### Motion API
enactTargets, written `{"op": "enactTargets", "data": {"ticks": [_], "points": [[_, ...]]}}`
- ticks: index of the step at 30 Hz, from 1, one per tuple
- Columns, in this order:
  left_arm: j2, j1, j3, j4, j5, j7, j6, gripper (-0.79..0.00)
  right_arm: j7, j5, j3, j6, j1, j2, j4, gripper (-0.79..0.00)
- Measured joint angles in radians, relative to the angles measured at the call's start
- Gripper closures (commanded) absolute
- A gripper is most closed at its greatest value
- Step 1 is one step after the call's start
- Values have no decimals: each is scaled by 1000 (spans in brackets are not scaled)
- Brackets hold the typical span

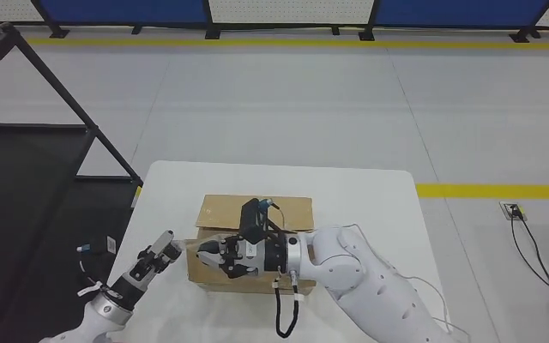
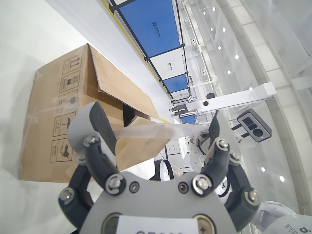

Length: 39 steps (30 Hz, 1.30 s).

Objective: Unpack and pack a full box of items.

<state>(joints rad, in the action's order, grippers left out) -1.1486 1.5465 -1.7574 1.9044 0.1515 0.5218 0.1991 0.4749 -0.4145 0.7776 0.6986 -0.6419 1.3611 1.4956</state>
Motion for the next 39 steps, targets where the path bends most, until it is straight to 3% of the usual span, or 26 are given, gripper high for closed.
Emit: {"op": "enactTargets", "data": {"ticks": [17,26,33,39], "points": [[4,19,-44,-27,58,-4,30,-785,-24,-51,25,30,-45,-1,76,0],[7,46,-97,-16,130,36,97,-785,-16,-7,39,-1,-25,5,15,0],[11,46,-106,-34,18,10,118,-785,-13,42,68,2,-15,5,-48,0],[14,22,-78,-41,-233,-70,131,-785,10,120,96,42,-17,1,-103,0]]}}
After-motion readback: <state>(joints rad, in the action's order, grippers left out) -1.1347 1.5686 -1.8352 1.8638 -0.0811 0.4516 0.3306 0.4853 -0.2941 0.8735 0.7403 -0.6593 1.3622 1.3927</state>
